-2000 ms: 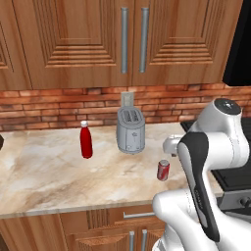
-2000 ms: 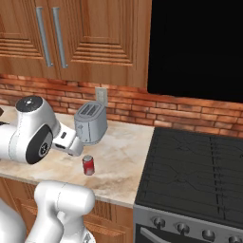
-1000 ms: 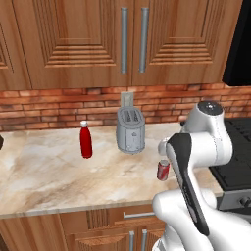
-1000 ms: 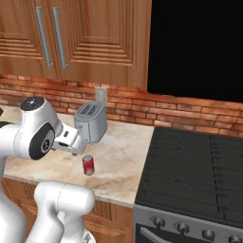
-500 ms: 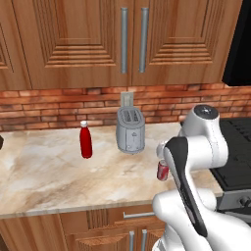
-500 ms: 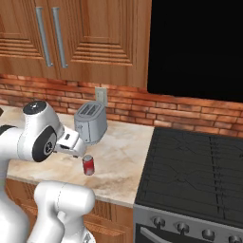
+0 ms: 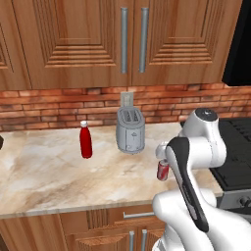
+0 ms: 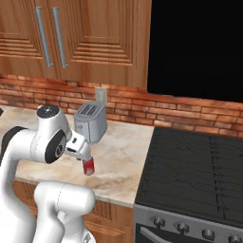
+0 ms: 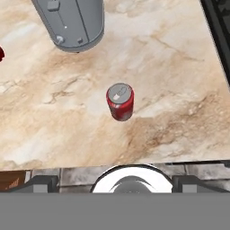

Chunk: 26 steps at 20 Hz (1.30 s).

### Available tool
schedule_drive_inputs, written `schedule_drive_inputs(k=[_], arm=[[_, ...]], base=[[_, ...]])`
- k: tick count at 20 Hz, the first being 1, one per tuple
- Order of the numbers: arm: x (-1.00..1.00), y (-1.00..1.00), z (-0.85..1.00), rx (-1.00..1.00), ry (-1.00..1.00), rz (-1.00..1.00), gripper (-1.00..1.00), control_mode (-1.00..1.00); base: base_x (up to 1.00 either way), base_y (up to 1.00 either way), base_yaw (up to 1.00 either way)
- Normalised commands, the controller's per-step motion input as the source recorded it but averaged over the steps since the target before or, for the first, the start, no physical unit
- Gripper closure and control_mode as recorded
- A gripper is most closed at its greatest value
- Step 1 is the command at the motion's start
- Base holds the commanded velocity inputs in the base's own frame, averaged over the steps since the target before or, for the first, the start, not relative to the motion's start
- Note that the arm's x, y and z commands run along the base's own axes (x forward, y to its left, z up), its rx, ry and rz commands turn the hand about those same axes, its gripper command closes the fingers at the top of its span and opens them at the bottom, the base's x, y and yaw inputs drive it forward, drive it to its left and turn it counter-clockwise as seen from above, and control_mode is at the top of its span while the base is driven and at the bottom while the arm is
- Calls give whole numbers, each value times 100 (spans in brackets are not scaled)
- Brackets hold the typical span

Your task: Move the drinks to the dining counter.

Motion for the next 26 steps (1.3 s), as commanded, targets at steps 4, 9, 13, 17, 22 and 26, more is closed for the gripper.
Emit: schedule_drive_inputs(k=[4, 9, 13, 17, 22, 26], arm=[[13, 0, -7, 0, 0, 0, -100, -100], [14, 0, -3, 0, 0, 0, -100, -100], [22, 0, -6, 0, 0, 0, -100, -100], [19, 0, -18, -6, 0, 0, -100, -100], [19, 0, -16, -9, 0, 0, -100, -100], [8, 0, -4, -3, 0, 0, -100, -100]], base=[[0, 0, 0], [0, 0, 0], [0, 0, 0], [0, 0, 0], [0, 0, 0], [0, 0, 0]])
